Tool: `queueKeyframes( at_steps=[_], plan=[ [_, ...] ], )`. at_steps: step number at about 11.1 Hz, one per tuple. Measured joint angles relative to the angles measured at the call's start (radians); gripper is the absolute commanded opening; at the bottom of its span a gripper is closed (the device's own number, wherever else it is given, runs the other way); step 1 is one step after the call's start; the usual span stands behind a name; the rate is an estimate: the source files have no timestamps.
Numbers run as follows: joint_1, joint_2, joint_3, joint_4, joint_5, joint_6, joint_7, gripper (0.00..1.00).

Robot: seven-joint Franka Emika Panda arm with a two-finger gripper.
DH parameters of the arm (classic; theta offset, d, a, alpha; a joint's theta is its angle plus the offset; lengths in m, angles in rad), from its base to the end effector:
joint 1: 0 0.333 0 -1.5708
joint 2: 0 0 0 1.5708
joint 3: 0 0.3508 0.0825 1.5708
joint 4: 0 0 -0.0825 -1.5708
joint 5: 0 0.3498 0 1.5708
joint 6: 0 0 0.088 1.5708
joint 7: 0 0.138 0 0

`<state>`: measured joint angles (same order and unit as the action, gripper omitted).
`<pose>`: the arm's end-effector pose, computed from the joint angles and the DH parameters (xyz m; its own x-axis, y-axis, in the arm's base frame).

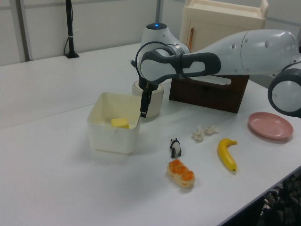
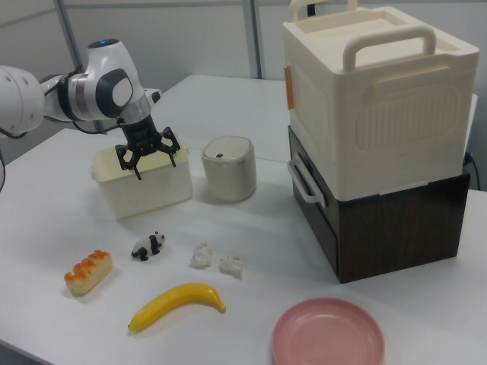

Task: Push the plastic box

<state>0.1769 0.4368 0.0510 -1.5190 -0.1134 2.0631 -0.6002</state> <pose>0.6664 0.1397 0.4339 0.6420 0.7656 0.0403 0.7565 -0.6412 0.1287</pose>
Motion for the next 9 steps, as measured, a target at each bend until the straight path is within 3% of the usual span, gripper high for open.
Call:
queueKeyframes(
  at_steps=[3, 4, 6, 7, 9],
  plan=[
    [-0.012, -0.022, -0.005, 0.017, -0.001, 0.000, 0.004, 1.00],
    [-0.033, -0.062, -0.006, 0.014, -0.001, -0.002, 0.006, 1.00],
    [-0.105, -0.193, -0.009, 0.013, -0.001, -0.168, 0.011, 1.00],
    [-0.134, -0.262, -0.009, 0.013, 0.001, -0.274, 0.059, 1.00],
    [-0.173, -0.372, -0.008, 0.010, 0.016, -0.379, 0.293, 1.00]
  ],
)
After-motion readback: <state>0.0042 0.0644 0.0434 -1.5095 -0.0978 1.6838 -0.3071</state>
